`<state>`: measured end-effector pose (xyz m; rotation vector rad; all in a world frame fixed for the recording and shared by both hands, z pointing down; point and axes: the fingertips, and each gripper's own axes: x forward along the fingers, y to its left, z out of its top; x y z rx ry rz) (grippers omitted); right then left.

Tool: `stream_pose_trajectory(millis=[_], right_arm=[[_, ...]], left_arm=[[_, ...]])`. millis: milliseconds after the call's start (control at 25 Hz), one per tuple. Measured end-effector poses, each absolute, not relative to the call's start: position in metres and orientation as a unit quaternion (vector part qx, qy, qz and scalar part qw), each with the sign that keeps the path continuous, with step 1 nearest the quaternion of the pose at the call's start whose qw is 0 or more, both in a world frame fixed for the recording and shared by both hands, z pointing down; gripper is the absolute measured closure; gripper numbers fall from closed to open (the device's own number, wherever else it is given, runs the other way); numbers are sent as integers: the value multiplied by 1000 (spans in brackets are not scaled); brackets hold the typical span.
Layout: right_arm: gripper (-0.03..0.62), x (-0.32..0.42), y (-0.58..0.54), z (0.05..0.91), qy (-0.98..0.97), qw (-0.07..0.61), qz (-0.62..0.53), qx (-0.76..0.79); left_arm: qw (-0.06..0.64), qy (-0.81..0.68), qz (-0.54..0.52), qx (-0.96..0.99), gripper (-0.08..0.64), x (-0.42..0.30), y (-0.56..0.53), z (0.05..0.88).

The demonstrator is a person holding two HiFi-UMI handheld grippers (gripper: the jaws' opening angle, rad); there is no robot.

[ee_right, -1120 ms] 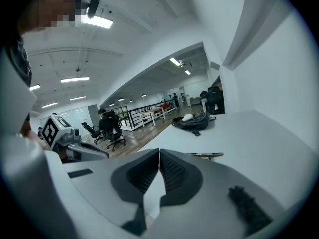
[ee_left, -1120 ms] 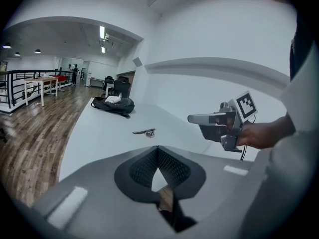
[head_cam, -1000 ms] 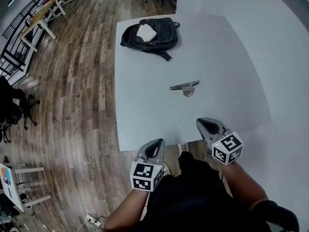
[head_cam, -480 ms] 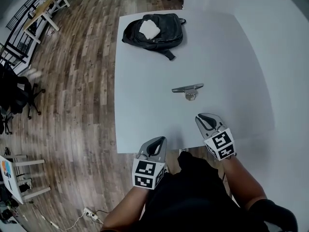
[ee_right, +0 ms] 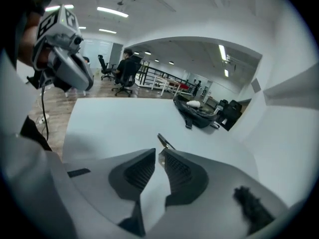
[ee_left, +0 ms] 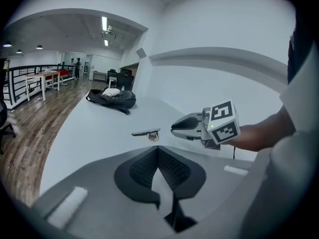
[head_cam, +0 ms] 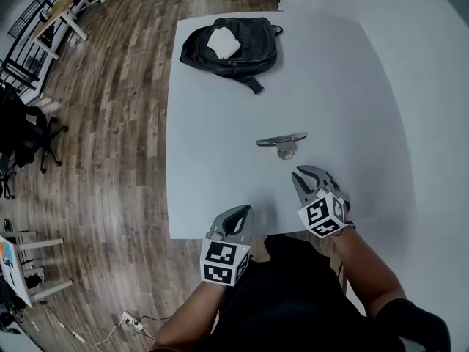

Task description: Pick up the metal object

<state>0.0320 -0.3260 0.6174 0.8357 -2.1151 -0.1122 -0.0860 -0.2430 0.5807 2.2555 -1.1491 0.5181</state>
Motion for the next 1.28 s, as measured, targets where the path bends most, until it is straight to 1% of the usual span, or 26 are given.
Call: stream_pose_trajectory(millis=[240,720,1040,1200,1280], right_arm=[[529,30,-348,638,-822,472,-110,299],[508,26,-387,679,-805,514,-153,256],[508,17,-400,699,-785,541,-190,232],[509,17,-402,700,-778,549,-199,233],[531,17,-404,699,-775,551,-201,234]], left_arm=[[283,-423,191,839,552,-74,-256,589],[299,-438,205,822,552,-76,-274,612],[315,-443,201,815,552,-78,-276,620],[312,-444,189,819,552,-74,-283,613],[312,-441,189,820,552,-72,-282,613]])
